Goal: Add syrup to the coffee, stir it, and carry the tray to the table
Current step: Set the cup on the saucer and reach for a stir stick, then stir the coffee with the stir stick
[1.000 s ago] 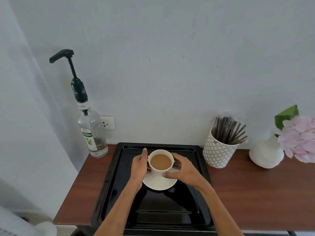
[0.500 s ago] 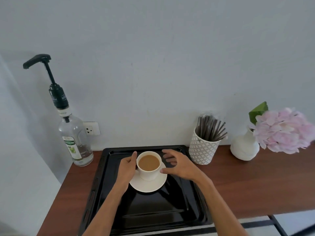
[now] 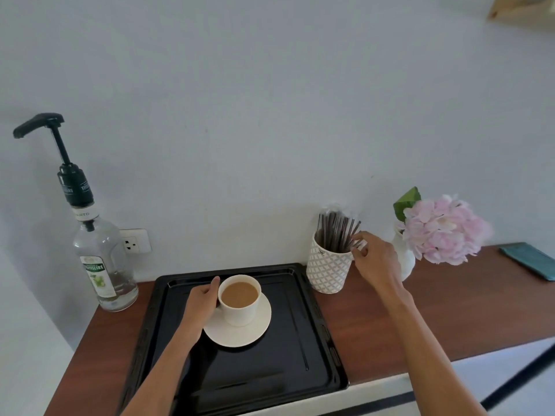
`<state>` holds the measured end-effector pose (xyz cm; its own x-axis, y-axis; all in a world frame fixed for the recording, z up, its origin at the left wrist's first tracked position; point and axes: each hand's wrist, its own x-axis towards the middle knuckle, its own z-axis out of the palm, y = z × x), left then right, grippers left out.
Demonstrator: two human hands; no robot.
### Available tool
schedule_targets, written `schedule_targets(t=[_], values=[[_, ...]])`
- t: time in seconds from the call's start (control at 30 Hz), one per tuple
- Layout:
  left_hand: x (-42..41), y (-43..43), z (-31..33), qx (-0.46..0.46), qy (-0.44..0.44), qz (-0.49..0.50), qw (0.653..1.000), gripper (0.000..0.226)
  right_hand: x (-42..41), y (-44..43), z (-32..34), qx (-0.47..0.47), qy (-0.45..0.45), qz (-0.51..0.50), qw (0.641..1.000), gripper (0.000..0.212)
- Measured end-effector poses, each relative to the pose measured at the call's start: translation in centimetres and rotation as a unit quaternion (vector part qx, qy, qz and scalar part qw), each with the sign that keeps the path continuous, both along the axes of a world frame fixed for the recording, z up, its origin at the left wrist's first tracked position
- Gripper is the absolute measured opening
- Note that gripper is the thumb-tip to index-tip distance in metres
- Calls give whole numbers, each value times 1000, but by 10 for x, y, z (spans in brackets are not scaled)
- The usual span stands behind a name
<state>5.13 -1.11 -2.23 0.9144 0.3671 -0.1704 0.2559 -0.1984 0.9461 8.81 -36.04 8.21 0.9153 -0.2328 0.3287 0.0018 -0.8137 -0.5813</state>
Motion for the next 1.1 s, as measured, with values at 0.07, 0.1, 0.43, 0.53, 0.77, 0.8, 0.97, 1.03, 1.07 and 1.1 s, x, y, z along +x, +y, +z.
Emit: schedule_targets(t=[0.07,0.1,0.43,0.53,0.77,0.8,0.97,1.03,1.07,1.1], values=[[0,0,0,0,2,-1,1000,56,3,-3,-1,-15,9,-6,1000,24],[0,0,1,-1,4,-2,1000,55,4,-4,-1,-22,13,-6,1000,23],[-5,1,7,-10,25,-2,1000,51,8,-2,-6,-56,14,-21,998,23],[-5,1,9,-13,25,-5,1000,51,7,2,-4,-58,10,-24,998,19],[-7,0,8,-24,23,-1,999,52,8,15,9,-74,12,23,997,17],[-7,0,8,-26,23,0,999,52,9,16,11,-79,26,28,996,19],[-7,0,6,-28,19,0,999,53,8,15,13,-90,66,47,993,26],[-6,0,5,-29,16,2,999,53,7,17,13,-83,83,60,991,27],[-6,0,4,-29,15,3,999,53,7,18,13,-78,88,66,991,26],[-6,0,4,-29,14,4,999,53,8,19,13,-70,87,70,991,23]])
